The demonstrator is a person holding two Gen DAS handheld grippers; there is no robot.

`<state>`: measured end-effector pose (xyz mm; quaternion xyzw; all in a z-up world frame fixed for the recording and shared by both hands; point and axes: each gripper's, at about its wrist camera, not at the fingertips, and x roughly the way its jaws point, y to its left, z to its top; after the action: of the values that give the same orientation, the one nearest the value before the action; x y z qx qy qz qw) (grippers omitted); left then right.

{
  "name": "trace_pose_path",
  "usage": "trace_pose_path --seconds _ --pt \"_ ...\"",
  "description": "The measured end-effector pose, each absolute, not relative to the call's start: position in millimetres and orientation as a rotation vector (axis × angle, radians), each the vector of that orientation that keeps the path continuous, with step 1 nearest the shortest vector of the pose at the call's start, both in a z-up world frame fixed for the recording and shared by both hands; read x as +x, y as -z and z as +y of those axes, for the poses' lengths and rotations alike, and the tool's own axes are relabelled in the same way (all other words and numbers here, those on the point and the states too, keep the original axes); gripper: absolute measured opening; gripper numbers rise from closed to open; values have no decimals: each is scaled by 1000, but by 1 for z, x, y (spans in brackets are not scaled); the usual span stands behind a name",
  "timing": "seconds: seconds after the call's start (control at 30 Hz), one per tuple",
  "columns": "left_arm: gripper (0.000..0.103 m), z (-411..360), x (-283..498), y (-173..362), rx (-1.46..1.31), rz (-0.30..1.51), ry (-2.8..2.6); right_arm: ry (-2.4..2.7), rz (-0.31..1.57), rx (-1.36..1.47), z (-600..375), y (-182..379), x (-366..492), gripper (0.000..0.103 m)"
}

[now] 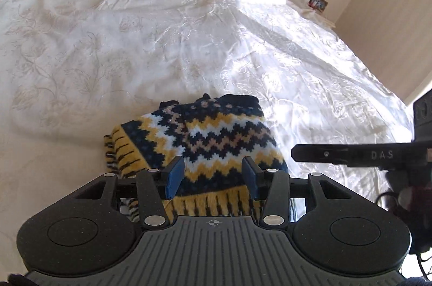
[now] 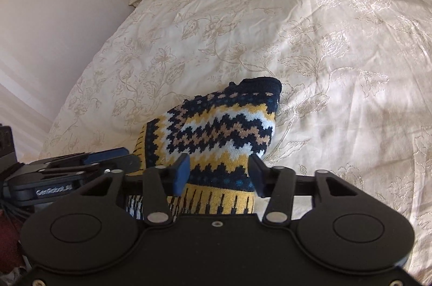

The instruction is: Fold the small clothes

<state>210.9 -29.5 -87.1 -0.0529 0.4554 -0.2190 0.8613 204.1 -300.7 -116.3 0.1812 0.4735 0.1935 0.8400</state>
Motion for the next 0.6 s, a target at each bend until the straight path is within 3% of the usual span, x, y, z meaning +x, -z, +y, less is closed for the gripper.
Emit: trace_pose_path --seconds 0.23,0.37,0.6 --pt "44 -9 224 143 -118 1133 220 -483 993 347 -290 116 211 45" --pt "45 4 217 147 -98 1132 195 -513 1007 347 -281 125 223 45" --pt "45 1 217 148 -85 1134 168 -485 1218 309 -265 182 254 43"
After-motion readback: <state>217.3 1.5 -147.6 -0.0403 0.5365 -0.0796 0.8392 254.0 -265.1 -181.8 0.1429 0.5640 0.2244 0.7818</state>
